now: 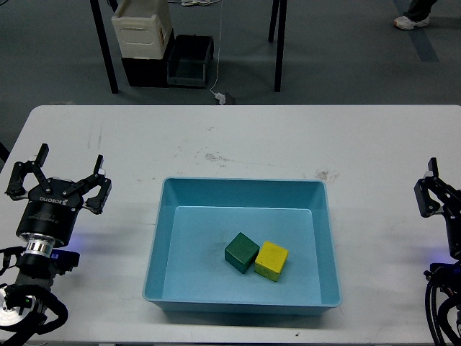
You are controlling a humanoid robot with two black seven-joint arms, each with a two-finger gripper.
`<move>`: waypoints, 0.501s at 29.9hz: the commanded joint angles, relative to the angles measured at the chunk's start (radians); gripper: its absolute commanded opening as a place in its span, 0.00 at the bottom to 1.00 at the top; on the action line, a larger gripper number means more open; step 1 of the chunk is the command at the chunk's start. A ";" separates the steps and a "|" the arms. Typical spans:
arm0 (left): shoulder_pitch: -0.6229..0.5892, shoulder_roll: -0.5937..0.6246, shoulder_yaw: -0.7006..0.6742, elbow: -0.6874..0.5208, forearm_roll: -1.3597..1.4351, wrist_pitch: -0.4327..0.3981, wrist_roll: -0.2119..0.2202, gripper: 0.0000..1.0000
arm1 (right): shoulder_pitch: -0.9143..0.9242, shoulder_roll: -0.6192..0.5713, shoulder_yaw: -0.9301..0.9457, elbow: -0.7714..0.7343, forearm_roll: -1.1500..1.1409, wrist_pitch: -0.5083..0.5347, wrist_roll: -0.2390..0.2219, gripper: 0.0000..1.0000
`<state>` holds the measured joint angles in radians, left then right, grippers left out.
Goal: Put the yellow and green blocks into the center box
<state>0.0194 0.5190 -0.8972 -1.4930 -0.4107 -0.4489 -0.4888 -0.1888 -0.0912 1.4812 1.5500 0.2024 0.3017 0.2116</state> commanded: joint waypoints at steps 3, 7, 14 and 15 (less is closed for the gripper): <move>0.014 -0.010 0.001 -0.001 -0.051 -0.016 0.000 1.00 | -0.017 0.004 -0.004 -0.001 0.031 -0.015 -0.001 1.00; 0.016 -0.010 0.001 -0.001 -0.051 -0.028 0.000 1.00 | -0.018 0.004 -0.054 0.001 0.041 -0.012 -0.009 1.00; 0.031 -0.010 0.003 -0.027 -0.051 -0.040 0.000 1.00 | -0.018 0.002 -0.104 0.001 0.041 -0.030 -0.008 1.00; 0.031 -0.011 0.003 -0.030 -0.051 -0.040 0.000 1.00 | -0.020 0.004 -0.102 0.001 0.041 -0.023 -0.008 1.00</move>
<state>0.0446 0.5081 -0.8956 -1.5113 -0.4619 -0.4864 -0.4888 -0.2047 -0.0914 1.3813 1.5521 0.2450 0.2746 0.2026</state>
